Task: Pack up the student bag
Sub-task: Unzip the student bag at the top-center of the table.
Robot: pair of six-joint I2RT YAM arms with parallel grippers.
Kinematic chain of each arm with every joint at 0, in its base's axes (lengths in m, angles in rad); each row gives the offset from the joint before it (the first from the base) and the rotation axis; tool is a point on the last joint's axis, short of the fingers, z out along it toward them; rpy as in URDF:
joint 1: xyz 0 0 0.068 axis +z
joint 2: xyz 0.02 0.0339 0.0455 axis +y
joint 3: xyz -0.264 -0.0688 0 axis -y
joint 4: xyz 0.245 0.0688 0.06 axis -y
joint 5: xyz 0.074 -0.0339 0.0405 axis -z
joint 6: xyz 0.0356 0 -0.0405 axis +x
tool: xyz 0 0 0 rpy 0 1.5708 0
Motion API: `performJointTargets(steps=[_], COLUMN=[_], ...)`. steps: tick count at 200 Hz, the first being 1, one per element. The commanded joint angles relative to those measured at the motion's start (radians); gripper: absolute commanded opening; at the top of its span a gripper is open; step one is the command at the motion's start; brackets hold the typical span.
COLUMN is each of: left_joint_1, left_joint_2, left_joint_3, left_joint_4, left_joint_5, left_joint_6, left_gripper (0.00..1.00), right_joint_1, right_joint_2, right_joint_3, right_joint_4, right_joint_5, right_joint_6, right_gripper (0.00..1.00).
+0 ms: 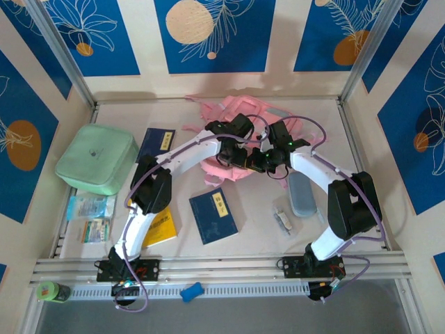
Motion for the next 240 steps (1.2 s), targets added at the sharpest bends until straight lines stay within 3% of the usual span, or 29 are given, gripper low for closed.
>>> performJointTargets(steps=[1,68,126,172,198,223,240], left_joint_1=[0.009,0.077,0.144,0.192,0.169,0.157,0.137], left_joint_2=[0.007,-0.130,-0.262,-0.341,-0.401,-0.416,-0.413], left_joint_3=[0.028,-0.164,-0.367,-0.475,-0.526,-0.536,-0.536], left_joint_4=[-0.058,0.061,0.148,0.197,0.301,0.366,0.410], left_joint_5=[-0.005,-0.026,-0.092,-0.123,-0.062,-0.034,-0.064], left_joint_6=[-0.010,-0.066,-0.099,-0.129,-0.148,-0.212,-0.243], left_gripper=[0.28,0.00,0.00,0.00,0.00,0.00,0.00], right_joint_1=[0.011,-0.025,-0.093,-0.158,-0.170,-0.144,-0.119], right_joint_2=[-0.012,-0.049,-0.079,-0.018,0.017,-0.037,-0.081], right_joint_3=[0.041,0.010,-0.024,0.032,0.080,0.036,-0.007], right_joint_4=[0.018,0.012,0.034,0.036,-0.015,-0.037,-0.044], right_joint_5=[-0.006,-0.001,-0.044,-0.086,-0.115,-0.123,-0.122], right_joint_6=[-0.041,-0.075,-0.102,-0.147,-0.136,-0.053,0.023], right_gripper=[0.00,0.00,0.00,0.00,0.00,0.21,0.41])
